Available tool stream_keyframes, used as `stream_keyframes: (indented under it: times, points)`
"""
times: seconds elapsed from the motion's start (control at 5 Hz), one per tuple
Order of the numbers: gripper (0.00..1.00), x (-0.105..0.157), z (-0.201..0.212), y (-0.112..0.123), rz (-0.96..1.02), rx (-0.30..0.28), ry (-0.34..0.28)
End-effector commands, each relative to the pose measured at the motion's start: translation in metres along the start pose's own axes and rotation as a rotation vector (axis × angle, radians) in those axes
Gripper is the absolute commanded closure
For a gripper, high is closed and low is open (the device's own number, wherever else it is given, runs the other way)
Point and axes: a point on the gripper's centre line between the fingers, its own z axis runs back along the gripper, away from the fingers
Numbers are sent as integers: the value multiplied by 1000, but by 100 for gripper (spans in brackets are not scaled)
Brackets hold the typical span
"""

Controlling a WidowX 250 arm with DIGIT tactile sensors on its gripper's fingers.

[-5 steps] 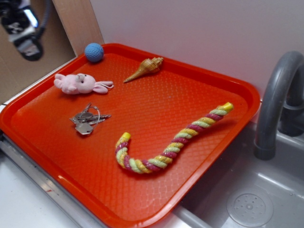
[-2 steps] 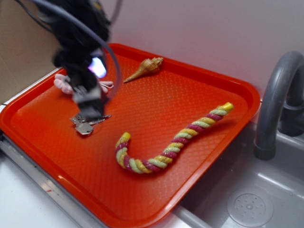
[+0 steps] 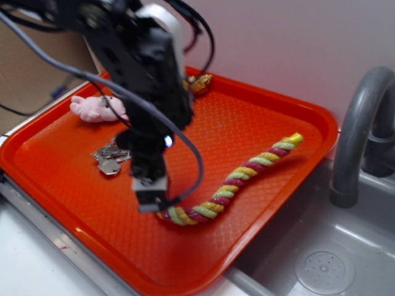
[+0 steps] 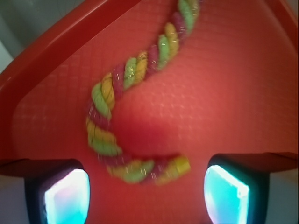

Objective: Grab the multicolored rope.

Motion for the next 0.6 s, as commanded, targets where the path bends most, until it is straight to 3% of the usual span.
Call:
stream_keyframes:
  times: [0.0, 0.2, 0.4]
  points:
    - [0, 10, -14, -33, -115, -74, -29]
    - [0, 11, -23, -44, -139, -89, 0]
    - [0, 9, -30, -47, -110, -65, 24]
